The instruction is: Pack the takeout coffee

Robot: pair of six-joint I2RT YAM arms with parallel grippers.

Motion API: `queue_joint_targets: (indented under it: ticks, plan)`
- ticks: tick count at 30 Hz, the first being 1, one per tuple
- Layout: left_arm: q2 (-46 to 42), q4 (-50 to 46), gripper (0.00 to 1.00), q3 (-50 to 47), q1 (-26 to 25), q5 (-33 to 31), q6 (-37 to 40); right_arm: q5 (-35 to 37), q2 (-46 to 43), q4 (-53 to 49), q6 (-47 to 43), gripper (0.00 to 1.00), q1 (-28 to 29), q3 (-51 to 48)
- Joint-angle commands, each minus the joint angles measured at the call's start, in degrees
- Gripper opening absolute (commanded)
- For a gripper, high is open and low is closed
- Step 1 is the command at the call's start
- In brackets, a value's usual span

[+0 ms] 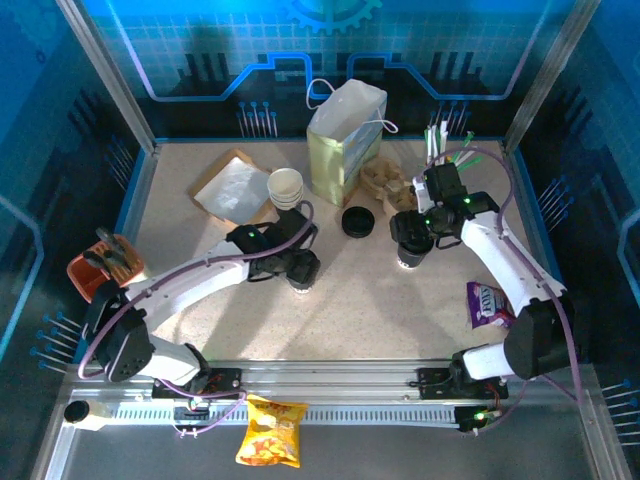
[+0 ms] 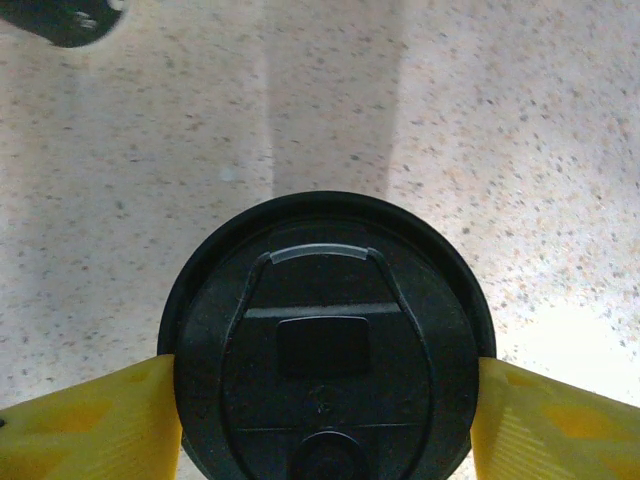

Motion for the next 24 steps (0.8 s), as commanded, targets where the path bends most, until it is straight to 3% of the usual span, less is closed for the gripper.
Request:
queue_joint_targets:
  ticks: [1,11,24]
  plan:
    - [-2.3,0.03,0.68,-0.57,2.87,-0.81,1.76,-2.36,-2.49,1.33,0.87,0.95,0.56,1.76]
    - [-3.16,-0.43,0.68,-0.44,11.73,0.32,3.31,-3.43,-6.65,3.52,0.23,0.96,0.68,0.81]
    - [0.13,-0.98,0.68,1.08,12.86,0.64,2.96,-5.26,-6.76,4.96,0.27,0.96,0.76,-0.68]
